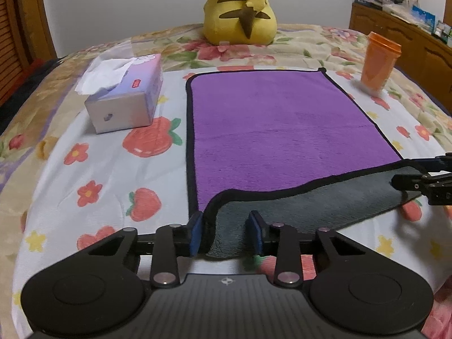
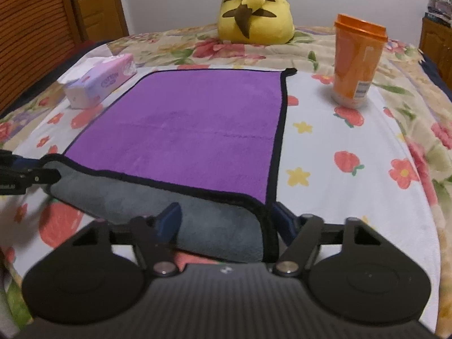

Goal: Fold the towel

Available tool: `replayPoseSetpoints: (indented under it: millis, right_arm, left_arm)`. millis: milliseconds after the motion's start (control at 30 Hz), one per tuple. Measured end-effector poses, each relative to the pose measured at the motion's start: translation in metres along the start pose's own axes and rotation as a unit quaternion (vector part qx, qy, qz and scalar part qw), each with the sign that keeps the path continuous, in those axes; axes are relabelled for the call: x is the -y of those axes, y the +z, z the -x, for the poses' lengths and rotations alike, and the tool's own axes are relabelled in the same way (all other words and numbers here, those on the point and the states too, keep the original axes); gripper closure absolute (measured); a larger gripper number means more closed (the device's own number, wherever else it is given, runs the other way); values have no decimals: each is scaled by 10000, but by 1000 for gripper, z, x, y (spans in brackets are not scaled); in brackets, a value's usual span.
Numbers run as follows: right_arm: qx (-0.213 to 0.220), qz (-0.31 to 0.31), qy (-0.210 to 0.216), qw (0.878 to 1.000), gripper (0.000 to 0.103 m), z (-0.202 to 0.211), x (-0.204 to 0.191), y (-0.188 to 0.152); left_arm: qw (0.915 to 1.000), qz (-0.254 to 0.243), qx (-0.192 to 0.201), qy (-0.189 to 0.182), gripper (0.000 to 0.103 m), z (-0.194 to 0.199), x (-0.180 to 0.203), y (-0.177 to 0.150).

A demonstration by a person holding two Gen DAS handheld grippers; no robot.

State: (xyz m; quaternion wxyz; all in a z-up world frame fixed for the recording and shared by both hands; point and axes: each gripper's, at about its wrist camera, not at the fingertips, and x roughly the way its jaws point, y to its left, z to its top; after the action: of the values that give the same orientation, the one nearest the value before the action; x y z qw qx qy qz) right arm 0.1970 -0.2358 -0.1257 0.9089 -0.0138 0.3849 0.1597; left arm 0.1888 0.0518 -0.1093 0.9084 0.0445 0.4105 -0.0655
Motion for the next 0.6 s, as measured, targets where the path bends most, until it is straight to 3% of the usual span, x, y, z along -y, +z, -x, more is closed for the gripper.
replayPoseSetpoints:
  millis: [233, 433, 600]
  right_arm:
    - [-62, -36, 23, 10000, 55, 3, 5, 1]
    - [-94, -68, -11, 9999, 72, 6, 8, 0]
    - [-42, 27, -73, 10000, 86, 6, 8, -1]
  left_arm:
    - [10000, -1, -13, -94, 76, 2, 2, -1]
    - [9999, -35, -59, -79, 79, 1, 4, -2]
    - [9999, 51, -50, -123, 89, 2, 2, -2]
